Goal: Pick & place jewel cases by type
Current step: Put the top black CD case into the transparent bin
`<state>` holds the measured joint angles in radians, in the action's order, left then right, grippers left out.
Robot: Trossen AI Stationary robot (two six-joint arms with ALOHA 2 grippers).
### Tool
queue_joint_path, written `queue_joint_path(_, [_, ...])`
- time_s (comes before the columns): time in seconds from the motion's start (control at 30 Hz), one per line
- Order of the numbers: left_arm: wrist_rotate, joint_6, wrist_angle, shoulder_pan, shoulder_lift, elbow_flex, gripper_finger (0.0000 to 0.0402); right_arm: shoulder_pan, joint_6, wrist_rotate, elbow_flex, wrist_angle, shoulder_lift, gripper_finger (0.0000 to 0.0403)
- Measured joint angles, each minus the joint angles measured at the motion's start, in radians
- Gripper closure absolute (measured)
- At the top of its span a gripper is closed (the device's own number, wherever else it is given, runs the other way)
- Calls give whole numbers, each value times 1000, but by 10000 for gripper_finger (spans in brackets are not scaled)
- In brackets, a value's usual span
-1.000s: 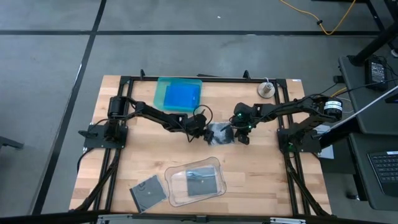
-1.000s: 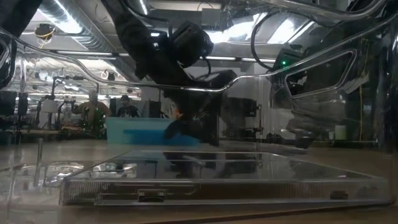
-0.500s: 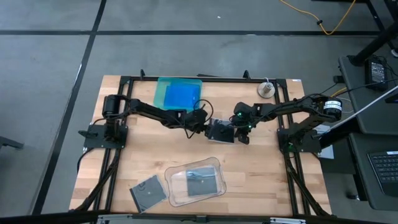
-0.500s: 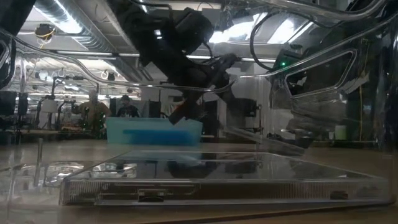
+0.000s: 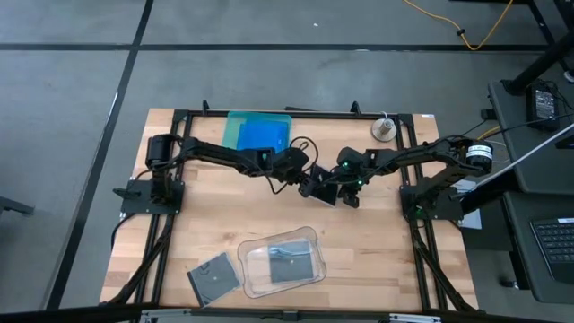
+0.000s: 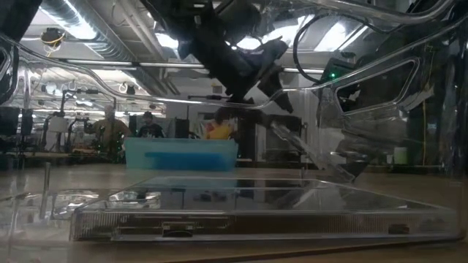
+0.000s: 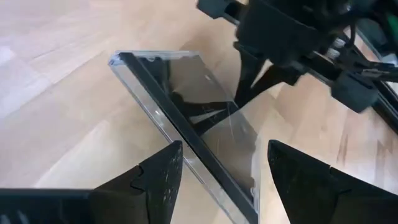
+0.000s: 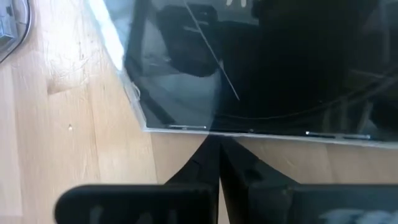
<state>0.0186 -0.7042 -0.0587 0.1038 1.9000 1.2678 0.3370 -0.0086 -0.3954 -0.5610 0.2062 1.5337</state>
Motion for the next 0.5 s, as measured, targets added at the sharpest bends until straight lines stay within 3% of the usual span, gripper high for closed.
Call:
queue_joint_path(0.27, [37,20,47,19,3,13,176,0,1,1,0,-1,0,395])
queue_joint_path(0.5, [42,172,-18,15,4,82,176,0,1,6,-2,-15,0,395])
